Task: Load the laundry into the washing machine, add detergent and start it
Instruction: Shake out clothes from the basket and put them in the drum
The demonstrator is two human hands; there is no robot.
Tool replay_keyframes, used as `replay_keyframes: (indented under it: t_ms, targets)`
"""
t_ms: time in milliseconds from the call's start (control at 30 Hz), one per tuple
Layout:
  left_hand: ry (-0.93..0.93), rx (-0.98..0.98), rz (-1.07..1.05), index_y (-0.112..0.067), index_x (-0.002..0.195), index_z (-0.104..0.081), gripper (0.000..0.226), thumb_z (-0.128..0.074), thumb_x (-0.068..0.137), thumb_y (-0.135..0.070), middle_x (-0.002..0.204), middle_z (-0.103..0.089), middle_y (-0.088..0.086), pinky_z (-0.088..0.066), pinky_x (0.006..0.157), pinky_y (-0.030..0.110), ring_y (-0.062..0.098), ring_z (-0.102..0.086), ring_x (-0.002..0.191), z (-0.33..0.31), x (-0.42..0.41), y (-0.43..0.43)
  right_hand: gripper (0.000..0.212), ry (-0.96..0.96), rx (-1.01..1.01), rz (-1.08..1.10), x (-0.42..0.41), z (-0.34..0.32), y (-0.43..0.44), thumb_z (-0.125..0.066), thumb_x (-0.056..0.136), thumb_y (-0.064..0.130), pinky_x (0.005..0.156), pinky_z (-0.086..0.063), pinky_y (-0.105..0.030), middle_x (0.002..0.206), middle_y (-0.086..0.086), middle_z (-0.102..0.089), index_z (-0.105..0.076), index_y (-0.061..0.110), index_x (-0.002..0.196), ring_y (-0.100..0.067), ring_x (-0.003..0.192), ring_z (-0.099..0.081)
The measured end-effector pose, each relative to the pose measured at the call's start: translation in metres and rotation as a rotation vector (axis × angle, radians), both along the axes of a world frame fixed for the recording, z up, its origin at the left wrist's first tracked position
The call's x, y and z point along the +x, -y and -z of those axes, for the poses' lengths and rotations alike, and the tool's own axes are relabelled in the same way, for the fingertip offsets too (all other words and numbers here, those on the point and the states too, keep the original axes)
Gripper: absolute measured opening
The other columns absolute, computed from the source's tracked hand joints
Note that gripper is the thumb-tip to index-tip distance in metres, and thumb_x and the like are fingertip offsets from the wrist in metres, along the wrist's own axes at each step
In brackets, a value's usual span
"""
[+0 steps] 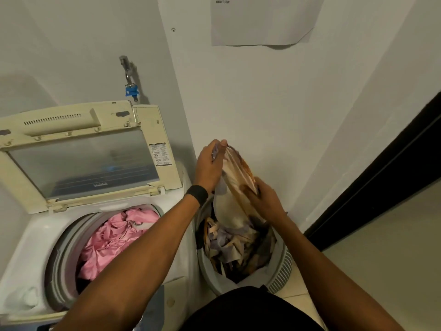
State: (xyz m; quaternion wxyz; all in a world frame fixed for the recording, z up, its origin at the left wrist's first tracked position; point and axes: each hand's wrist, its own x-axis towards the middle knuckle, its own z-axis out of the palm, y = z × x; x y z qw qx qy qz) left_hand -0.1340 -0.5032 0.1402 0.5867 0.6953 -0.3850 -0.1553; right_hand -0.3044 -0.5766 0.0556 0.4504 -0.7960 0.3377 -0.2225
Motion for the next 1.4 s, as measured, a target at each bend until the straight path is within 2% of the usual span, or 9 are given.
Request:
replay_keyframes:
  t_ms: [167, 400, 533, 667, 833, 933, 1100, 1200, 1400]
  targets:
    - [-0.044, -0.026, -0.005, 0.0, 0.086, -0.045, 0.046, -0.046, 0.11, -0.039, 0.077, -0.043, 0.003, -0.035, 0.071, 0.03, 0.01, -0.042, 0.072, -0.001, 0.007, -0.011, 0.015, 0.082, 0.065, 0.065, -0.015, -0.002, 0.007, -0.068, 0.099, 0.024, 0.063, -0.048, -0.031, 0.075, 0.005, -0.068, -0.068, 0.014, 0.088, -0.013, 0.07, -0.064]
    - [0.018, 0.106, 0.325, -0.026, 0.11, -0.064, 0.012, -0.069, 0.099, -0.026, 0.105, -0.069, -0.022, -0.047, 0.085, 0.011, -0.012, -0.064, 0.098, -0.004, -0.017, -0.011, 0.022, 0.192, -0.123, -0.09, 0.016, -0.095, 0.017, -0.068, 0.097, 0.026, 0.06, -0.039, -0.015, 0.062, 0.022, -0.061, -0.068, 0.024, 0.076, 0.007, 0.061, -0.056]
    - [-0.048, 0.008, 0.148, -0.013, 0.107, -0.069, 0.032, -0.053, 0.105, -0.04, 0.099, -0.074, 0.003, -0.053, 0.086, 0.032, 0.015, -0.069, 0.095, -0.007, -0.021, -0.006, 0.04, 0.216, -0.06, -0.03, 0.023, -0.084, 0.012, -0.064, 0.1, 0.041, 0.059, -0.049, -0.04, 0.069, -0.007, -0.063, -0.064, 0.006, 0.08, -0.016, 0.063, -0.06]
    - [-0.128, -0.065, 0.025, -0.012, 0.101, -0.066, 0.033, -0.047, 0.11, -0.037, 0.094, -0.074, 0.005, -0.056, 0.089, 0.037, 0.021, -0.07, 0.09, -0.018, -0.016, -0.005, 0.033, 0.077, -0.01, -0.14, 0.013, -0.037, -0.019, -0.056, 0.1, 0.057, 0.068, -0.058, -0.039, 0.086, 0.005, -0.07, -0.066, 0.026, 0.102, -0.014, 0.077, -0.068]
    - [-0.112, -0.107, -0.049, -0.006, 0.107, -0.065, 0.042, -0.042, 0.11, -0.041, 0.103, -0.073, 0.015, -0.054, 0.097, 0.046, 0.032, -0.069, 0.101, -0.017, 0.003, -0.013, 0.035, 0.091, 0.057, 0.002, -0.019, -0.021, -0.008, -0.068, 0.096, 0.042, 0.057, -0.039, -0.023, 0.058, 0.014, -0.054, -0.058, 0.018, 0.071, -0.001, 0.055, -0.051]
    - [-0.15, -0.146, -0.037, -0.001, 0.113, -0.065, 0.05, -0.039, 0.109, -0.044, 0.103, -0.077, -0.005, -0.055, 0.093, 0.024, 0.009, -0.071, 0.104, -0.021, 0.0, -0.018, 0.026, 0.215, 0.03, -0.005, -0.02, -0.071, 0.006, -0.073, 0.095, 0.016, 0.061, -0.042, -0.017, 0.06, 0.014, -0.063, -0.065, 0.006, 0.072, 0.002, 0.058, -0.057]
    - [0.001, -0.025, 0.236, -0.02, 0.112, -0.068, 0.062, -0.047, 0.091, -0.075, 0.108, -0.07, -0.012, -0.049, 0.088, 0.014, -0.001, -0.066, 0.104, -0.027, -0.02, -0.016, 0.021, 0.188, -0.224, -0.139, 0.022, -0.13, 0.018, -0.074, 0.094, 0.027, 0.062, -0.045, -0.022, 0.07, 0.008, -0.064, -0.067, 0.015, 0.078, -0.002, 0.066, -0.058]
    - [-0.04, 0.016, 0.166, -0.02, 0.101, -0.068, 0.031, -0.06, 0.1, -0.049, 0.093, -0.07, -0.005, -0.05, 0.078, 0.02, -0.006, -0.064, 0.082, -0.023, -0.026, -0.01, 0.02, 0.182, -0.163, -0.15, 0.035, -0.116, 0.013, -0.066, 0.1, 0.028, 0.067, -0.054, -0.038, 0.082, 0.0, -0.07, -0.069, 0.01, 0.091, -0.015, 0.075, -0.065]
    - [-0.123, -0.039, -0.04, -0.019, 0.101, -0.066, 0.025, -0.049, 0.109, -0.036, 0.09, -0.065, -0.009, -0.047, 0.078, 0.012, -0.001, -0.06, 0.083, -0.032, -0.014, -0.016, 0.031, 0.106, 0.052, -0.203, 0.012, -0.069, -0.02, -0.066, 0.098, 0.043, 0.067, -0.05, -0.027, 0.084, 0.003, -0.064, -0.058, 0.013, 0.099, -0.012, 0.074, -0.061]
